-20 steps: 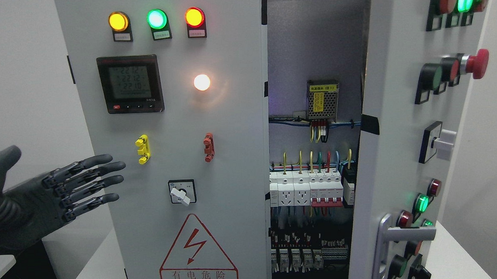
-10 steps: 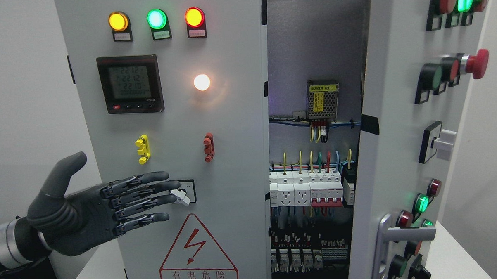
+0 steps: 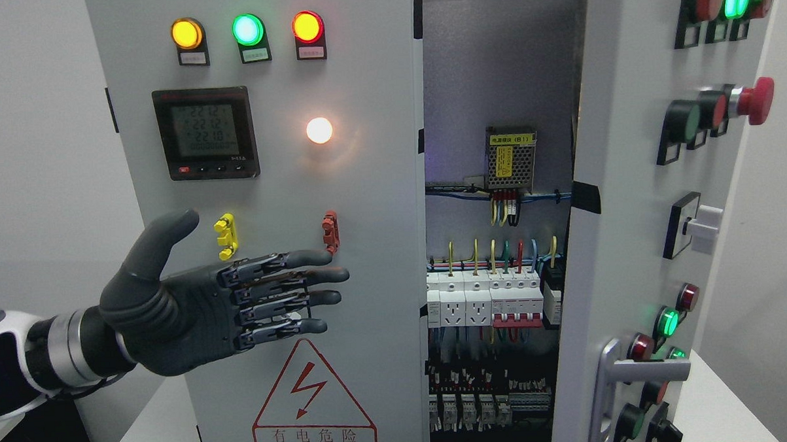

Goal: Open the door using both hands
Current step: 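Reach the left hand across the cabinet front toward the open door edge, then hook the left hand fingers behind the inner edge of the door, then push the door outward with the left hand, swinging it wider open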

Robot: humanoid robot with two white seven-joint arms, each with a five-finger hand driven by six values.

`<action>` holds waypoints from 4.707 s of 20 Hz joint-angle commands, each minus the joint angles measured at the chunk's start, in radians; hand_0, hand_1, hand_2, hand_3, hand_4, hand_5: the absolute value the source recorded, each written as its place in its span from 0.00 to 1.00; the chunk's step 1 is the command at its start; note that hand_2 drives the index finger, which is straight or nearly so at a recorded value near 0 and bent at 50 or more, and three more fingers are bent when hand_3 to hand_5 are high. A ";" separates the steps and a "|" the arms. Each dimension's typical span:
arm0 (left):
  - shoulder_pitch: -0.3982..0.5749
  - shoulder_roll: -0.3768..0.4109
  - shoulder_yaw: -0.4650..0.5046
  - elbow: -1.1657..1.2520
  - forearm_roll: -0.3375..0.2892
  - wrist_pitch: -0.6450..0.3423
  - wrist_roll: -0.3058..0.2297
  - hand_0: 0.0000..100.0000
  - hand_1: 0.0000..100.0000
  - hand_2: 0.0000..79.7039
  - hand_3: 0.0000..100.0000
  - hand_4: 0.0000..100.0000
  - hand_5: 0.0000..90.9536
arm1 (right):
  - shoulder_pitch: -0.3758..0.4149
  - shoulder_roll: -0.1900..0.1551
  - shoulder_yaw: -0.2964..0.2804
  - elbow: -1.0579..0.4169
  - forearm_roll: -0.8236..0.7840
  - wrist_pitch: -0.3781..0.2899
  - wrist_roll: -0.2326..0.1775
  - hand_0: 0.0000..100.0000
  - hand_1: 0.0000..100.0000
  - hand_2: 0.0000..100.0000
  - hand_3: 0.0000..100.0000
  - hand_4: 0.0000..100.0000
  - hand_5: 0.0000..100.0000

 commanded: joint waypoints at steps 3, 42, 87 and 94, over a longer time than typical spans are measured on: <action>-0.185 -0.199 -0.264 -0.005 0.080 -0.050 0.085 0.00 0.00 0.00 0.00 0.00 0.00 | 0.000 0.000 0.000 0.000 0.025 0.000 0.000 0.38 0.00 0.00 0.00 0.00 0.00; -0.111 -0.800 -0.089 0.238 -0.017 -0.116 0.352 0.00 0.00 0.00 0.00 0.00 0.00 | 0.000 0.000 0.000 0.000 0.025 0.000 0.000 0.38 0.00 0.00 0.00 0.00 0.00; -0.088 -1.083 -0.078 0.259 -0.132 -0.116 0.611 0.00 0.00 0.00 0.00 0.00 0.00 | 0.000 0.000 0.000 0.000 0.025 0.000 0.000 0.38 0.00 0.00 0.00 0.00 0.00; -0.088 -1.089 -0.100 0.251 -0.137 -0.112 0.611 0.00 0.00 0.00 0.00 0.00 0.00 | 0.000 0.000 0.000 0.000 0.025 0.000 0.000 0.38 0.00 0.00 0.00 0.00 0.00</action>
